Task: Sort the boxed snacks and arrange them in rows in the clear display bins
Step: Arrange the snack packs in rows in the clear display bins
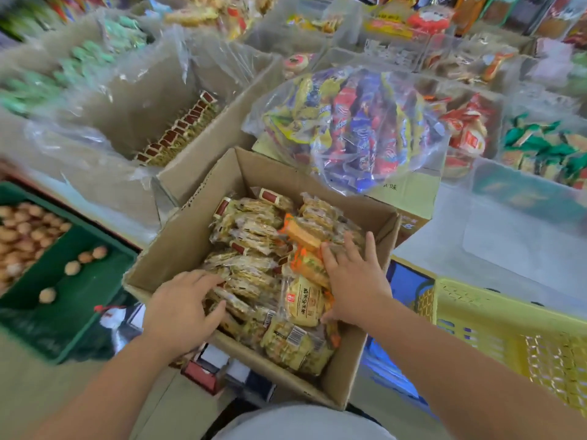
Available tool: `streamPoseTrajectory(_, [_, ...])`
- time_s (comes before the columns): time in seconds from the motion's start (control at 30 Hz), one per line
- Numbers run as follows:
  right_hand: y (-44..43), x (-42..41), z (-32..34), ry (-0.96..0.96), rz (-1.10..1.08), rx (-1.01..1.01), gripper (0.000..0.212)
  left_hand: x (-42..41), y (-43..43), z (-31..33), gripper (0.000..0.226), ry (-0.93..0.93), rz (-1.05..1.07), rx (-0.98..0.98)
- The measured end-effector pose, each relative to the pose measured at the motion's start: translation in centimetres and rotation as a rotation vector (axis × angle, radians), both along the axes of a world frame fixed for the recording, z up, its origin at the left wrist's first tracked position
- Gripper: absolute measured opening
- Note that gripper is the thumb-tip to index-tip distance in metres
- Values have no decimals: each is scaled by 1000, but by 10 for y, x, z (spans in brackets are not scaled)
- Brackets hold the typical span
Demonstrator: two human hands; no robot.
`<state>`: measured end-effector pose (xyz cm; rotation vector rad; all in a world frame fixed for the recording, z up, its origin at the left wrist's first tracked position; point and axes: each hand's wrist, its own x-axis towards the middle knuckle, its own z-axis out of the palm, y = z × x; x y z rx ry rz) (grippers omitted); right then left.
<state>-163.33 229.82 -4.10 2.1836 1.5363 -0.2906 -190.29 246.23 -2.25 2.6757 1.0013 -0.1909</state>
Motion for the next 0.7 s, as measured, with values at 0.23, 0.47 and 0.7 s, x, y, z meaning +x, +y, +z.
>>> streamPoseTrajectory(0.23, [23, 22, -2, 570, -46, 151, 134, 0, -6, 4, 73, 61, 51, -14])
streamPoseTrajectory(0.47, [27, 39, 5, 802, -210, 220, 109, 2, -3, 0, 72, 127, 61, 11])
streamPoseTrajectory(0.7, [30, 52, 15, 915, -421, 528, 94, 2, 1, -6, 74, 100, 40, 7])
